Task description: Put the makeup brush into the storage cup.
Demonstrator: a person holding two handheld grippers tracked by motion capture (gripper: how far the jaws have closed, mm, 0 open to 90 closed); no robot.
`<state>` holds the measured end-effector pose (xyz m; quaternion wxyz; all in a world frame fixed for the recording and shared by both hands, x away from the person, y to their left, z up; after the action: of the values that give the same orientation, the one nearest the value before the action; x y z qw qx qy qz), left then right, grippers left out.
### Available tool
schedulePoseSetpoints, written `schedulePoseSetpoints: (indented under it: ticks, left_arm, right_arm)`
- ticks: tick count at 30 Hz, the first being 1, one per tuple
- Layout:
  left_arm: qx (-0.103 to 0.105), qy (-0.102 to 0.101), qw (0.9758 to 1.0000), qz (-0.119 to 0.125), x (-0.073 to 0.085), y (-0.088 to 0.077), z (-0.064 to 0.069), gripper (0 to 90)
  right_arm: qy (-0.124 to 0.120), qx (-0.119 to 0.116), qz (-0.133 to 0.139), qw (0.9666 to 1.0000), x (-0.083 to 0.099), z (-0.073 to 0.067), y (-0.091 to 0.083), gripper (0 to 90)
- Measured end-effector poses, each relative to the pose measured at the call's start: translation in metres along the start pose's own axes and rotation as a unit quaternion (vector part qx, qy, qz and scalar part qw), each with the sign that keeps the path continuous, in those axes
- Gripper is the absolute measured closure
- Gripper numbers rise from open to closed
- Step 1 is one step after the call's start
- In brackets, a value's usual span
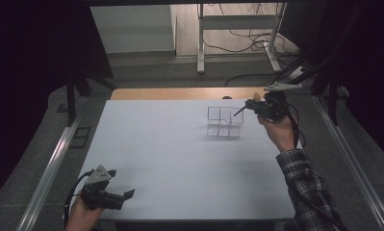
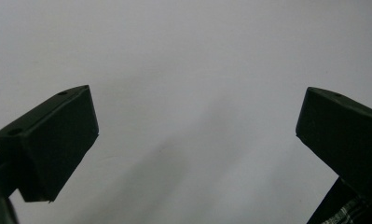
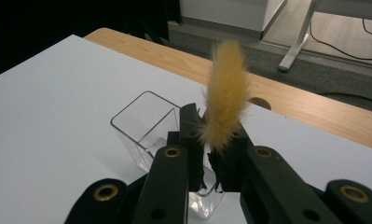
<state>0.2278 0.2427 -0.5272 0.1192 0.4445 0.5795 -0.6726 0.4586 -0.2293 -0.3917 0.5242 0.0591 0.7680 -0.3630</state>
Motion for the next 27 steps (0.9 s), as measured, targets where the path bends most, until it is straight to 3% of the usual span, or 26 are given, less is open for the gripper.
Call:
schedulePoseSetpoints:
  ticks: [27]
  left_arm:
    - [0.001,0.001,1.0000,-0.003,0.000,0.002,0.000,0.0]
  right_arm:
    - [0.004,0.007,-0.021,0.9997,0.021,0.010,0.031,83.6]
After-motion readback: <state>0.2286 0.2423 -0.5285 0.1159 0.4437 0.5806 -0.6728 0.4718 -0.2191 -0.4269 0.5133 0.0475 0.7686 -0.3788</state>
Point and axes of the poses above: each handheld gripper's, and its own axes: y roughly forward along the jaws, x roughly out of its underside, z roughly to its right, the point moved 3 cm from there along y, roughly forward along the jaws, and after that the axes turned 15 degrees about -x, right-handed, at the moved point
